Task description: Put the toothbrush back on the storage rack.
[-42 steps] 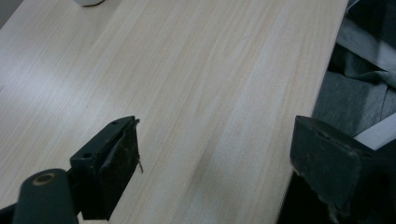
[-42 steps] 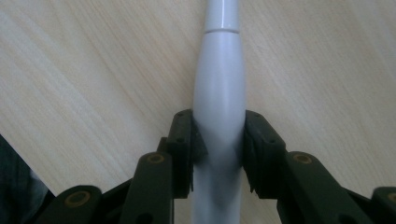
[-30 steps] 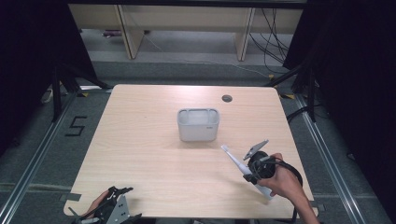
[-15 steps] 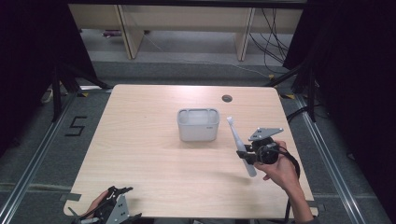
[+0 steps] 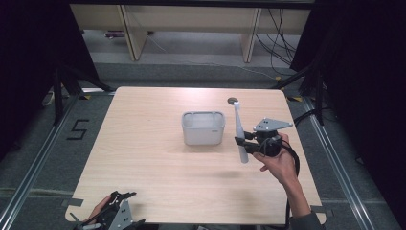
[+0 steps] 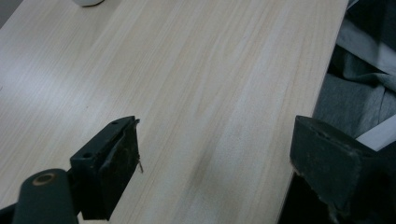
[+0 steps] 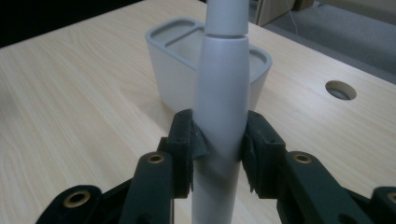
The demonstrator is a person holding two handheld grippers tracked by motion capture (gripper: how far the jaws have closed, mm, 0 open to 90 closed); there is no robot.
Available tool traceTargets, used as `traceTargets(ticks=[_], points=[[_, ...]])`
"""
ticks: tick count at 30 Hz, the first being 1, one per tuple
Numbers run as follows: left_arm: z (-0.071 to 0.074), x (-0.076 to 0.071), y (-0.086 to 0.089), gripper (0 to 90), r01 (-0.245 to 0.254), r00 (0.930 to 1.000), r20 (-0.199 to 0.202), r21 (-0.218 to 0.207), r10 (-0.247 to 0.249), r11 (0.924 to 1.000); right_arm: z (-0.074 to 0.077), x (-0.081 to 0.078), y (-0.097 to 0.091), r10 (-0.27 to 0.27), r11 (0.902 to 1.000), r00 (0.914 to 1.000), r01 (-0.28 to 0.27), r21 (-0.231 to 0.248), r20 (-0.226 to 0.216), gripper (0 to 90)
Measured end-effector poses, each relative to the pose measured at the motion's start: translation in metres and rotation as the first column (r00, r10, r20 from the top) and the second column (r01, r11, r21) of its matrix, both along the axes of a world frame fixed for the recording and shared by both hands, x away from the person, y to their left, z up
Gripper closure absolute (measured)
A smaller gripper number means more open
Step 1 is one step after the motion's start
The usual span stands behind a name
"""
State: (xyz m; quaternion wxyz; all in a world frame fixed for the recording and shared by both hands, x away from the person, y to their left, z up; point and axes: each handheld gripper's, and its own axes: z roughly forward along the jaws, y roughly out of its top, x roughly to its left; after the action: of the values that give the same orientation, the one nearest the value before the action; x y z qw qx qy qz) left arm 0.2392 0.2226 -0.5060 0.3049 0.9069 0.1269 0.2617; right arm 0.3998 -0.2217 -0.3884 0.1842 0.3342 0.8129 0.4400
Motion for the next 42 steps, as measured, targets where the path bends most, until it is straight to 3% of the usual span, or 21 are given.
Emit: traceTargets(ticks=[2,4,8,10,12,16,18,19,23,27,28,30,31,32,39,42], points=[[0.0,0.0,0.0,15.2,0.0,1.0,-0.007,0.01,0.0,1.0,0.002,0.001,0.003,-0.015,0.9997,0.9998,0.015,0.019,-0.011,66.8],[0.001,0.0,0.0,15.2,0.002,1.0,-0.006,0.011,-0.002,0.9999,0.004,0.006,0.004,-0.007,0.9999,0.9999,0.007,0.012,0.013,66.8],[0.0,0.0,0.0,15.2,0.0,1.0,0.003,-0.002,0.0,1.0,0.005,0.009,0.008,-0.013,0.9991,0.9998,0.013,0.04,0.013,66.8],[0.0,0.0,0.0,15.2,-0.001,1.0,0.001,-0.004,0.001,1.0,0.006,0.014,0.013,-0.01,0.9974,0.9993,0.008,0.071,0.035,66.8],[0.0,0.0,0.0,15.2,0.0,1.0,-0.006,0.005,0.0,1.0,0.007,0.013,0.014,-0.014,0.9976,0.9997,0.013,0.068,0.019,66.8],[0.0,0.0,0.0,15.2,0.001,1.0,0.004,-0.002,-0.001,1.0,0.01,0.02,0.02,-0.008,0.9956,0.9986,0.003,0.093,0.052,66.8],[0.0,0.0,0.0,15.2,0.001,1.0,0.007,-0.007,-0.001,1.0,0.01,0.019,0.022,-0.013,0.9941,0.9995,0.01,0.108,0.03,66.8],[0.0,0.0,0.0,15.2,0.002,1.0,0.006,-0.007,-0.002,1.0,0.01,0.022,0.022,-0.012,0.9946,0.9981,0.006,0.104,0.061,66.7],[0.0,0.0,0.0,15.2,0.002,1.0,-0.007,0.012,-0.002,0.9999,0.014,0.025,0.029,-0.011,0.9919,0.9981,0.003,0.127,0.061,66.8],[0.0,0.0,0.0,15.2,0.001,1.0,0.002,-0.001,-0.001,1.0,0.018,0.029,0.034,-0.001,0.9905,0.9969,-0.01,0.137,0.079,66.7],[0.0,0.0,0.0,15.2,0.001,1.0,0.002,0.0,-0.001,1.0,0.018,0.029,0.034,-0.001,0.9905,0.9969,-0.01,0.137,0.079,66.7],[0.0,0.0,0.0,15.2,0.001,1.0,0.001,0.002,-0.001,1.0,0.02,0.029,0.038,0.004,0.9878,0.9994,-0.009,0.155,0.036,66.8],[0.0,0.0,0.0,15.2,0.0,1.0,0.0,0.003,0.0,1.0,0.021,0.032,0.038,0.005,0.9895,0.9978,-0.014,0.144,0.066,66.8],[-0.001,0.0,0.0,15.2,0.001,1.0,0.0,0.0,-0.001,1.0,0.022,0.032,0.041,0.01,0.9882,0.9989,-0.017,0.152,0.046,66.7],[0.0,0.0,0.0,15.2,0.001,1.0,0.004,0.006,-0.001,1.0,0.025,0.037,0.05,0.008,0.9865,0.9978,-0.019,0.162,0.066,66.7],[-0.001,0.0,0.0,15.2,0.002,1.0,0.001,0.001,-0.002,1.0,0.027,0.04,0.056,0.021,0.9831,0.9989,-0.028,0.181,0.042,66.7]])
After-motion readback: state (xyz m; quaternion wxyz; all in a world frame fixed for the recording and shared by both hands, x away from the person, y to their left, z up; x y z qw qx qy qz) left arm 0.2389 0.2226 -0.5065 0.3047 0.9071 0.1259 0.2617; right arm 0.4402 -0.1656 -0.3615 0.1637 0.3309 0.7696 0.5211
